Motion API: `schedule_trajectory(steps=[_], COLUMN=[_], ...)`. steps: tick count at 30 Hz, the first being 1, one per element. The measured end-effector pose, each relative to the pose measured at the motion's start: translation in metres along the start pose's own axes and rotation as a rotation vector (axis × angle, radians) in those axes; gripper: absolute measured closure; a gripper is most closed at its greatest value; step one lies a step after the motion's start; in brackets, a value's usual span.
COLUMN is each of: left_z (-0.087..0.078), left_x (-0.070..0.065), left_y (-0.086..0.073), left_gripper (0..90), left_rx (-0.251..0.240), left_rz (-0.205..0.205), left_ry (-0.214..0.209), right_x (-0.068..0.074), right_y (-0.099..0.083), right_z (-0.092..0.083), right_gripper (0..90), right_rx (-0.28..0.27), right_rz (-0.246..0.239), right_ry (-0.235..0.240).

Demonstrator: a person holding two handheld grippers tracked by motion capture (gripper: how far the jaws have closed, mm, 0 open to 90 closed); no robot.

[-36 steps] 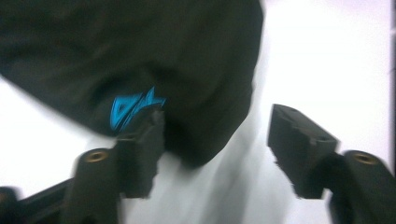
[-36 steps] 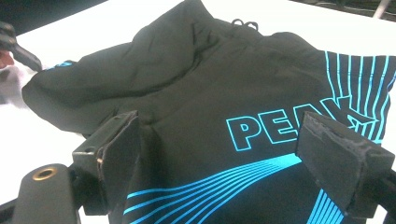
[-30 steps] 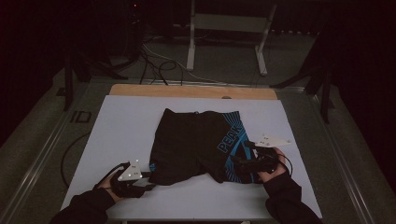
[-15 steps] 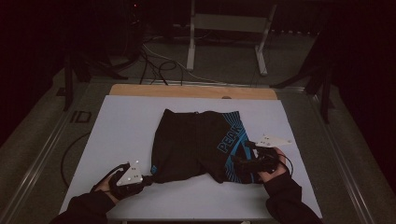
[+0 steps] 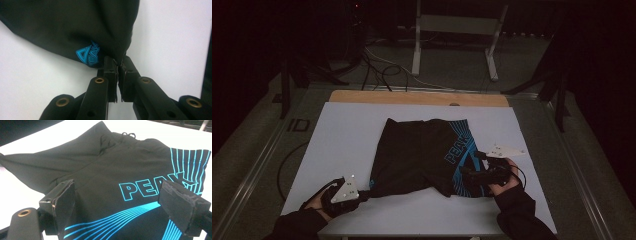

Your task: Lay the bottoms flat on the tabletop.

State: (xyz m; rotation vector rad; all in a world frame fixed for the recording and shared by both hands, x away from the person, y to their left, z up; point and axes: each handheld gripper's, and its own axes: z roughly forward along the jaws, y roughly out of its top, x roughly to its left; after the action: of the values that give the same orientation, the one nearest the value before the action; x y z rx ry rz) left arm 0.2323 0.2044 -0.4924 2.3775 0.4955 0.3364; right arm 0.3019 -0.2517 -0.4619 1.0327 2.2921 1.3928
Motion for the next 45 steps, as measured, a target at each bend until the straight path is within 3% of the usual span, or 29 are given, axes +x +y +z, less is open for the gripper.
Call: schedule_trajectory(steps=[5, 8, 11, 15, 19, 20, 21, 22, 26, 29, 32, 37, 38, 39, 43, 45], left_z=[0.006, 0.000, -0.003, 0.001, 0.015, 0.015, 0.028, 0.035, 0.064, 0.080, 0.085, 0.086, 0.086, 0.089, 0.093, 0.093], left_x=[0.005, 0.001, -0.003, -0.011, -0.022, -0.022, -0.030, -0.032, -0.034, -0.025, -0.016, -0.011, -0.011, -0.010, -0.003, -0.002], left_y=[-0.009, -0.003, 0.008, 0.028, 0.047, 0.047, 0.056, 0.059, 0.066, 0.063, 0.063, 0.069, 0.069, 0.068, 0.069, 0.070], left_gripper=[76.3, 55.8, 50.0, 50.2, 55.3, 56.4, 56.4, 59.6, 59.5, 59.5, 61.5, 55.9, 55.9, 55.9, 53.0, 57.1], left_rx=[0.033, -0.036, -0.104, -0.162, -0.162, -0.162, -0.142, -0.136, -0.063, -0.015, -0.020, -0.020, -0.020, -0.019, -0.009, -0.010], left_rz=[-0.030, -0.029, -0.044, -0.043, -0.028, -0.028, 0.007, 0.009, 0.015, -0.027, -0.052, 0.047, 0.047, 0.110, 0.139, 0.137], left_ry=[-0.042, -0.022, -0.043, -0.094, -0.185, -0.185, -0.239, -0.259, -0.300, -0.287, -0.255, -0.058, -0.058, 0.010, 0.030, 0.030], right_x=[-0.001, -0.002, 0.000, 0.001, 0.001, 0.001, 0.001, 0.001, 0.001, 0.001, 0.001, -0.001, -0.001, -0.001, -0.001, -0.002], right_y=[0.000, -0.001, 0.000, 0.000, 0.000, 0.000, 0.000, 0.000, -0.001, -0.001, -0.001, -0.001, -0.001, -0.001, -0.002, -0.002], right_z=[0.000, 0.000, 0.001, 0.001, 0.002, 0.002, 0.002, 0.002, 0.002, 0.002, 0.002, 0.002, 0.002, 0.002, 0.002, 0.002], right_gripper=[14.4, 14.4, 14.4, 14.4, 14.4, 14.4, 14.4, 14.4, 14.4, 14.4, 14.4, 14.4, 14.4, 14.4, 14.4, 14.5], right_rx=[0.003, 0.003, 0.005, 0.005, 0.009, 0.009, 0.010, 0.008, 0.013, 0.008, 0.006, 0.008, 0.008, 0.009, 0.010, 0.010], right_rz=[-0.003, 0.002, -0.001, -0.004, -0.001, -0.001, -0.003, -0.002, -0.002, -0.001, 0.000, 0.000, 0.000, 0.000, 0.000, 0.002], right_ry=[-0.002, -0.001, 0.001, 0.001, 0.007, 0.007, 0.005, 0.008, 0.011, 0.015, 0.016, 0.011, 0.011, 0.011, 0.012, 0.013])
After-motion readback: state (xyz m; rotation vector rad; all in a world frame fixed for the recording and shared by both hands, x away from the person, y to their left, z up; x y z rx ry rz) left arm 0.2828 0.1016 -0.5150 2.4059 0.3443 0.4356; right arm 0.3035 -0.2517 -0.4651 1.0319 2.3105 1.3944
